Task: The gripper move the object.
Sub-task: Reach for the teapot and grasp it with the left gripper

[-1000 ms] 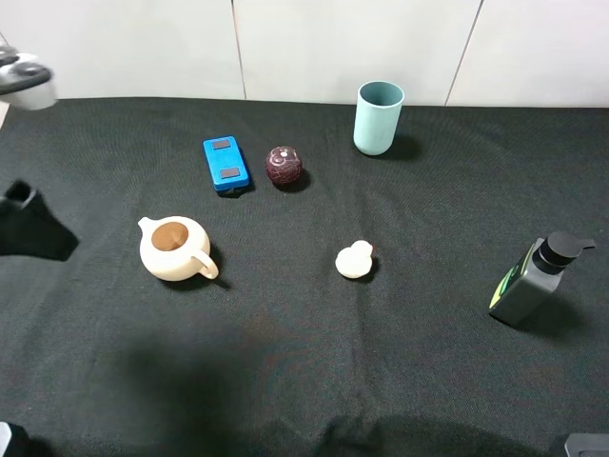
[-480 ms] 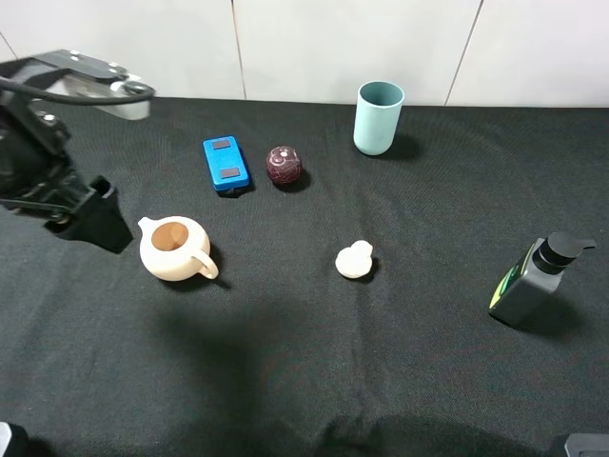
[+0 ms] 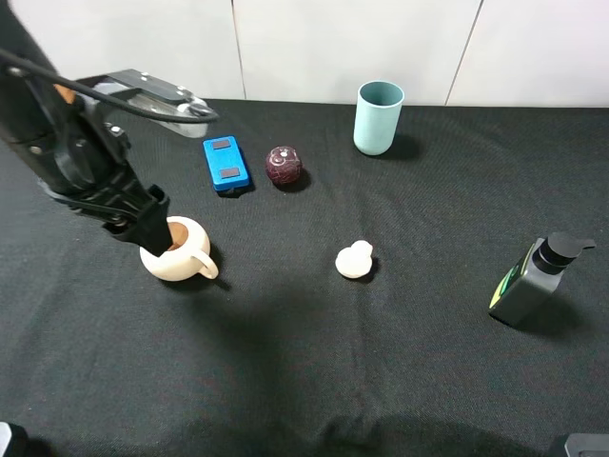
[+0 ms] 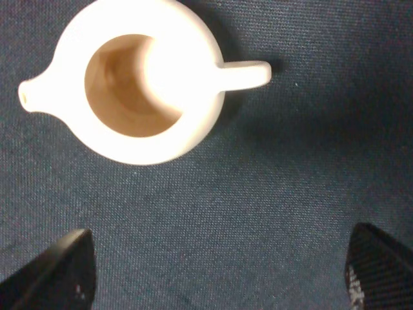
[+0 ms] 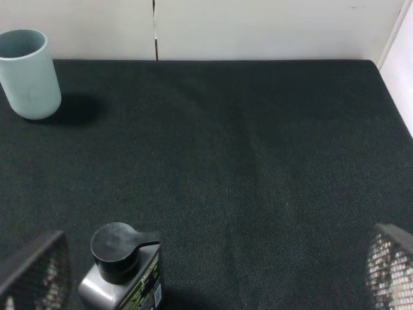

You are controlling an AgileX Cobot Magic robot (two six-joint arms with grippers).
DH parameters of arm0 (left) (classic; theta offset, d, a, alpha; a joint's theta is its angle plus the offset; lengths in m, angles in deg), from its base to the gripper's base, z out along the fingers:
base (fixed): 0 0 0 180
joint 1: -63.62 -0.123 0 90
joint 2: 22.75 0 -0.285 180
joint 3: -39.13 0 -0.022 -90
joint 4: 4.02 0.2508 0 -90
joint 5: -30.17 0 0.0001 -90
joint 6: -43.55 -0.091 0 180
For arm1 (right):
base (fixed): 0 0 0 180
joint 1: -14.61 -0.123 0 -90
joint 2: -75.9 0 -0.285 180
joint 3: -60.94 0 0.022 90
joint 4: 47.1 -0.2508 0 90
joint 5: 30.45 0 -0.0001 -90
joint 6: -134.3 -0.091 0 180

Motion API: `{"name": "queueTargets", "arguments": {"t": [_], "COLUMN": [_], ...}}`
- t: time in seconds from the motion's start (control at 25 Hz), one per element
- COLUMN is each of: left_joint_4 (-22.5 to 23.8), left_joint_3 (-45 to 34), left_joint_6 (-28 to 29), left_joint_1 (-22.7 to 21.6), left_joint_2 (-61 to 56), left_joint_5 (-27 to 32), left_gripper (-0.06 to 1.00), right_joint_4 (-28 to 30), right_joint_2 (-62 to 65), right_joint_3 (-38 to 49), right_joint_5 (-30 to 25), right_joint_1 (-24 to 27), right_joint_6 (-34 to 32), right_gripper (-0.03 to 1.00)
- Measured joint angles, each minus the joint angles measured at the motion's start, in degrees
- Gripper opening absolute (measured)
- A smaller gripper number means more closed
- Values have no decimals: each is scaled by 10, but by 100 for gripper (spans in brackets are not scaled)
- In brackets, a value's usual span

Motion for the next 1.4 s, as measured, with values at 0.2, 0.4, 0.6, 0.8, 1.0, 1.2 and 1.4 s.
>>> {"name": "queueTargets", "arguments": {"t": [0.2, 0.4, 0.6, 0.8, 1.0, 1.2, 1.4], "left_joint_4": [15, 19, 19, 19, 14, 12, 6], "left_joint_3": [18, 22, 24, 25, 25, 25, 25], "left_joint_6": [22, 23, 24, 24, 24, 24, 24], "left_joint_1": [19, 27, 28, 28, 28, 28, 28], "left_joint_2": [34, 66, 92, 126, 158, 175, 195], "left_joint_5": [-11, -29, -68, -95, -121, -149, -163], "left_gripper": [83, 83, 83, 83, 83, 83, 83], "right_joint_4": [0, 0, 0, 0, 0, 0, 0], "right_joint_2": [0, 0, 0, 0, 0, 0, 0], "right_joint_3": [0, 0, 0, 0, 0, 0, 0], "right_joint_5": [0, 0, 0, 0, 0, 0, 0], "right_joint_1": [0, 0, 0, 0, 0, 0, 0], "right_joint_6": [0, 0, 0, 0, 0, 0, 0], "right_gripper": [69, 69, 69, 69, 69, 69, 69]}}
